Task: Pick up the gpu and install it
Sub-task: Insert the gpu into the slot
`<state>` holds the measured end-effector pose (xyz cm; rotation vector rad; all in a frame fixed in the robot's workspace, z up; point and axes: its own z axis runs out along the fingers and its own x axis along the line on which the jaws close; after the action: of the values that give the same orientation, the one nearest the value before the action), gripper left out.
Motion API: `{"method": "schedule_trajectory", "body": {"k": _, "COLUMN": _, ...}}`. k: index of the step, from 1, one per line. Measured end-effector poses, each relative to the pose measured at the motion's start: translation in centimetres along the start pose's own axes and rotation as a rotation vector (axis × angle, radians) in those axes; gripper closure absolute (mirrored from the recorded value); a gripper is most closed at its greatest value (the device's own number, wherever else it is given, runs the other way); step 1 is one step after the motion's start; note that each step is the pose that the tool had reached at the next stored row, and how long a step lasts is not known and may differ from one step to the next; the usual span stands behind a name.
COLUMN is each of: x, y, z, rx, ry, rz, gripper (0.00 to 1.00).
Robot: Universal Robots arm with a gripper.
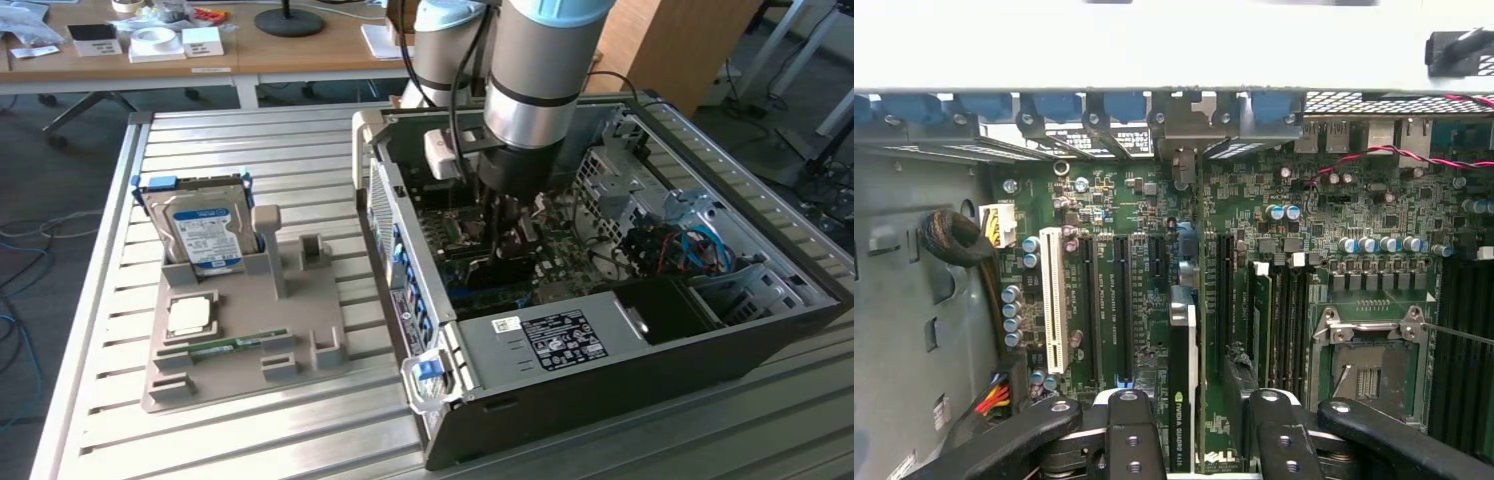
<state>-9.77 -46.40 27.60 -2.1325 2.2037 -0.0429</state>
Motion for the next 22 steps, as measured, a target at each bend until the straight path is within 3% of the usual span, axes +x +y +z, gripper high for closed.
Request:
{"method": "schedule_trajectory", "body": {"k": 5, "x": 0.0, "y": -0.18, "z": -0.13, "rx": -0.0068, "ry": -0.0001, "rz": 0.001, "gripper": 0.60}}
{"method": "schedule_trajectory", "body": {"k": 17, "x": -0.1, "y": -1.39, "z": -0.59, "rx": -0.0478, "ry": 0.0015, "rz": 0.002, "gripper": 0.60}}
{"method": "schedule_trajectory", "body": {"k": 22, "x": -0.1, "y": -1.55, "z": -0.86, "rx": -0.0563, "ry": 0.0016, "rz": 0.002, "gripper": 0.60}}
